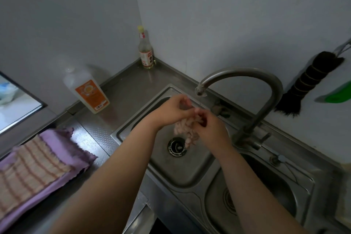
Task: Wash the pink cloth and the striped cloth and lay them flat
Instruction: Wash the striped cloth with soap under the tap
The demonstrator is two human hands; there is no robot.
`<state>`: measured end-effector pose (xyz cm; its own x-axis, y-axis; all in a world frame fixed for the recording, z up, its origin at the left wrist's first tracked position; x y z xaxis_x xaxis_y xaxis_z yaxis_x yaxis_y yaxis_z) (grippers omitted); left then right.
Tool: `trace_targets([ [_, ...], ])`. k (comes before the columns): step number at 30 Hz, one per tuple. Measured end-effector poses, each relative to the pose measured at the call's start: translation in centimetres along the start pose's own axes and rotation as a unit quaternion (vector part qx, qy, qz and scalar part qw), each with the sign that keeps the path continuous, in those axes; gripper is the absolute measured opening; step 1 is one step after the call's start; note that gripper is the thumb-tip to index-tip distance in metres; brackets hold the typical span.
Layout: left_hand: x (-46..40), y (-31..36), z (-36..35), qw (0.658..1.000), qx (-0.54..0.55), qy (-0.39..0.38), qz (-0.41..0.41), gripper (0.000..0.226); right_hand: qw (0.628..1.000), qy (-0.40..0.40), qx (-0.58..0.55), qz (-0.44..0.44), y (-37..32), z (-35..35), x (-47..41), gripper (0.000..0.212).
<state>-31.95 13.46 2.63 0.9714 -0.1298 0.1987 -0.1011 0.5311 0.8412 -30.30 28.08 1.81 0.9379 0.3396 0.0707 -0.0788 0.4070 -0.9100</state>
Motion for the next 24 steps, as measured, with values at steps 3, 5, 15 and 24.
trace_targets([
  [3,0.9,-1.2,-1.2,0.989,0.118,-0.086,0.013,0.071,0.993,-0.002,-0.110,-0.034,-1.3,0.6,-0.5,0.006],
  [5,1.8,-1.9,-2.9,0.955,0.240,-0.173,0.021,0.088,0.981,-0.002,-0.187,-0.058,-1.6,1.1,-1.1,0.011],
  [15,3.1,-4.5,-7.8,0.861,0.449,-0.215,0.105,0.089,0.932,0.059,-0.339,-0.114,0.3,2.5,-3.2,0.026],
  [24,2.2,-5.0,-7.2,0.794,0.558,-0.172,0.168,0.055,0.997,-0.060,0.021,0.043,1.2,-0.9,1.5,0.042],
])
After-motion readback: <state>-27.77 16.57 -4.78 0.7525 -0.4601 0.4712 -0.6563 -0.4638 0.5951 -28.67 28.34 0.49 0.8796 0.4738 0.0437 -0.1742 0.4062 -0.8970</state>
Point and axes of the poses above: each hand's wrist, its own x-axis away from the middle knuckle, its own z-axis out of the back of the hand, y = z × x, the point moved 5 cm from there along -x, towards the middle knuckle, and after that the axes turned 5 degrees about -x, right-handed, at the moved point
